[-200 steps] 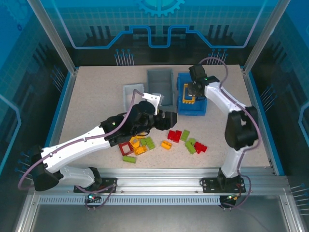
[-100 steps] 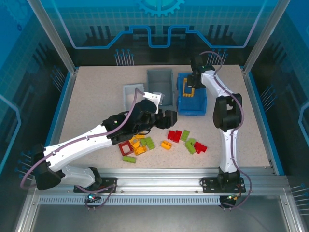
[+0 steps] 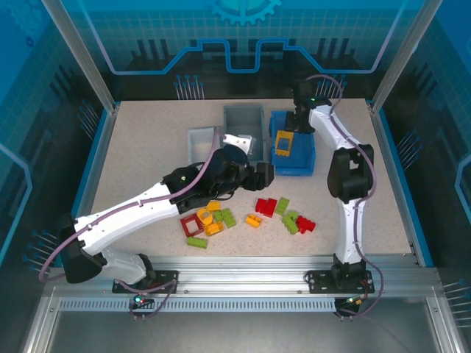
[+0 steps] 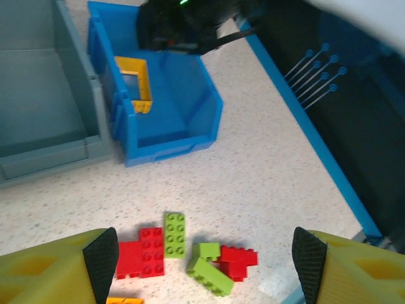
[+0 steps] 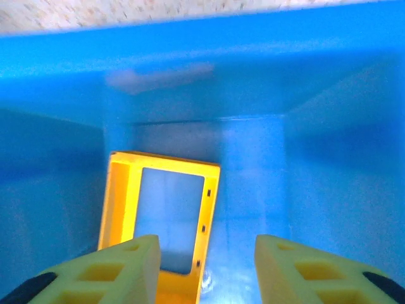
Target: Sort the legos into containers by color
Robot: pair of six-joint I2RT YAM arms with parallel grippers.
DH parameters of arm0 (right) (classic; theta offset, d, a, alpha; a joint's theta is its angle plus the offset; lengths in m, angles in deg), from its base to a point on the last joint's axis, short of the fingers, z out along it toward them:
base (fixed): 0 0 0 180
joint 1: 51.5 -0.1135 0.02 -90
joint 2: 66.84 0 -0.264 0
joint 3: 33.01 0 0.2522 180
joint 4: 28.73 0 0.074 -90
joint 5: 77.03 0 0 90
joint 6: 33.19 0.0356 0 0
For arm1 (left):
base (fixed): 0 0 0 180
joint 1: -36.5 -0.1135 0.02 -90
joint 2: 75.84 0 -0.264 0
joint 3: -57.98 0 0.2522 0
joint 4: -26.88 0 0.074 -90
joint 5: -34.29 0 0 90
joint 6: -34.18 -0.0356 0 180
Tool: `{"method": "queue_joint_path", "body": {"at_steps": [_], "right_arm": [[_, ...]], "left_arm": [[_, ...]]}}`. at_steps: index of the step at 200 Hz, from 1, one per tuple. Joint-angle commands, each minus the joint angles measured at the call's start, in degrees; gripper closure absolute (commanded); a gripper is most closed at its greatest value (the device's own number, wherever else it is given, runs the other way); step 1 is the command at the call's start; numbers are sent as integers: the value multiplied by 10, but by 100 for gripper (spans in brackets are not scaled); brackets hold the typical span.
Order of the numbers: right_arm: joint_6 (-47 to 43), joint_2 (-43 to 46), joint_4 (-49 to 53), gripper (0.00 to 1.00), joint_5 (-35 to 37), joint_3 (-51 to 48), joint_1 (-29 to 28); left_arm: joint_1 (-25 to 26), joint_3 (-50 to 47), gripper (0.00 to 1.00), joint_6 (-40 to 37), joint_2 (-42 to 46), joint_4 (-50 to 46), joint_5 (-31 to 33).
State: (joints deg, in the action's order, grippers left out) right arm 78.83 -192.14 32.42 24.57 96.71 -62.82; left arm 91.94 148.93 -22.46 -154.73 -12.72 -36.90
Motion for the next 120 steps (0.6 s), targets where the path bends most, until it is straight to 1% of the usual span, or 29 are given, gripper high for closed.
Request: {"method": "queue_joint_path", "body": {"at_steps": [1, 13, 27, 40, 55, 78, 96, 120], "right_arm": [[6, 133, -14, 57, 15, -44, -15], [4, 208, -43, 57, 17, -106, -35], [0, 298, -82, 57, 8, -198, -74], [-4, 382, -131, 57, -29, -299, -121], [-1, 477, -198, 55, -77, -425, -187], [25, 604, -287, 47, -93, -590, -323], [67, 660, -321, 45, -73, -683, -420], [115, 689, -336, 45, -38, -743, -510]], "left_arm": [[-17, 3, 24, 44, 29, -98, 49], [-36, -28, 25, 83, 53, -143, 56], [-71, -76, 27, 129, 82, -194, 43], [-98, -129, 29, 155, 112, -228, 28], [-122, -192, 30, 178, 151, -246, 13], [-151, -270, 33, 203, 190, -266, -19], [-165, -315, 35, 214, 197, -271, -26], [-192, -362, 37, 206, 192, -234, -44]]}}
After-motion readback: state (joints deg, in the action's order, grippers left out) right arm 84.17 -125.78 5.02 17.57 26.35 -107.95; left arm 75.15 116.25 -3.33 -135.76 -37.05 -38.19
